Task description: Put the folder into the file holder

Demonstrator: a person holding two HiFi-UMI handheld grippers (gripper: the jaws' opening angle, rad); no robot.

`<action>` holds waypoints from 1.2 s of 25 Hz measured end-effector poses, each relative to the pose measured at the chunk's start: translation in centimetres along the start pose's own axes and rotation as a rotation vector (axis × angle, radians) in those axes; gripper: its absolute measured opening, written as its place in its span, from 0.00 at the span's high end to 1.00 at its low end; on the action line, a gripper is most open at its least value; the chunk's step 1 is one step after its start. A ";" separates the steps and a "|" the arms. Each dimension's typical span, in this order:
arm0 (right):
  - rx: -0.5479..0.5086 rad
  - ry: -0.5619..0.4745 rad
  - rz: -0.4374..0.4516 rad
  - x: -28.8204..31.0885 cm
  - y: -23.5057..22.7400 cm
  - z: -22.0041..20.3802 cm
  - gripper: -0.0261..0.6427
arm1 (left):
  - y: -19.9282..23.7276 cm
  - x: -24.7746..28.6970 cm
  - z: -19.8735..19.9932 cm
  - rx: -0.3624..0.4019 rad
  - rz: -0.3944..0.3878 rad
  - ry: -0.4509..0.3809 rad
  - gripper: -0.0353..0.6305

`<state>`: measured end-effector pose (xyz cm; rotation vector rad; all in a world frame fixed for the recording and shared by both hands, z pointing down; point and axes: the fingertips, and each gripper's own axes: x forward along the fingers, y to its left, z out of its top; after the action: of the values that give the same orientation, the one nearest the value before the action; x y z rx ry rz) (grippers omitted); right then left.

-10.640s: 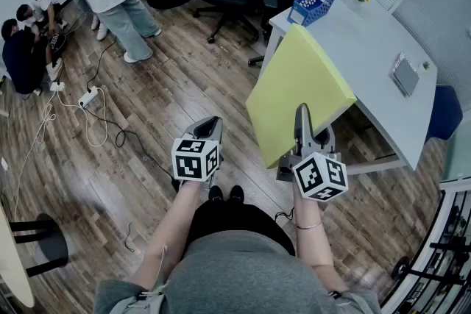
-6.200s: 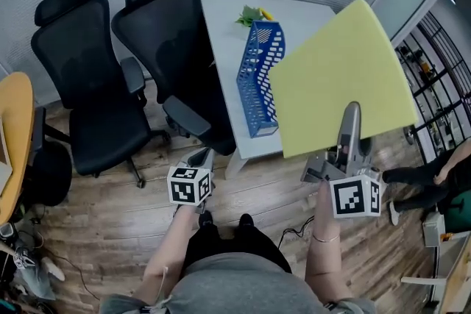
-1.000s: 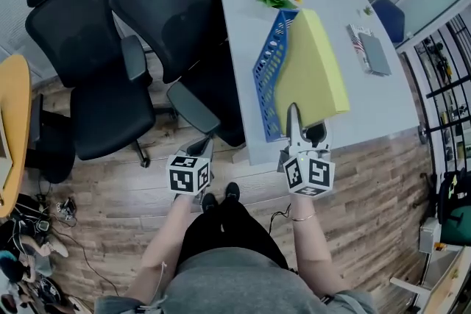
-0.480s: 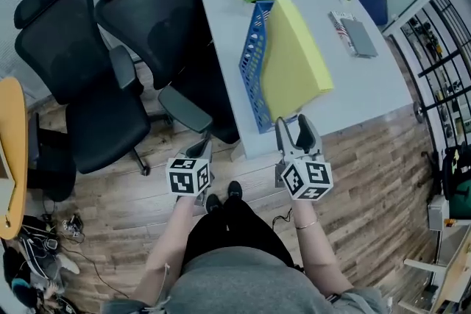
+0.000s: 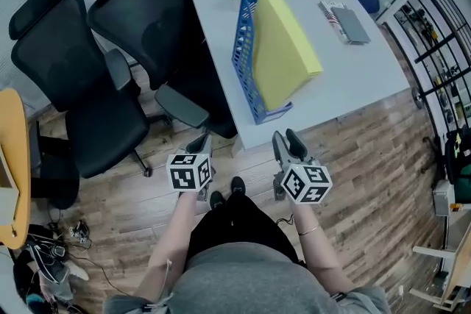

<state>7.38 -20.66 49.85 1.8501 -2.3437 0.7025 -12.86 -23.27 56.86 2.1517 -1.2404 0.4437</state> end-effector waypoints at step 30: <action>0.010 0.138 -0.005 -1.3 -0.4 -2.6 0.96 | -2.0 0.0 1.1 0.062 -0.006 -0.005 0.90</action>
<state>7.56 -18.57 51.83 1.7494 -2.2533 0.8150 -11.19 -23.22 55.38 2.2096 -1.2371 0.4802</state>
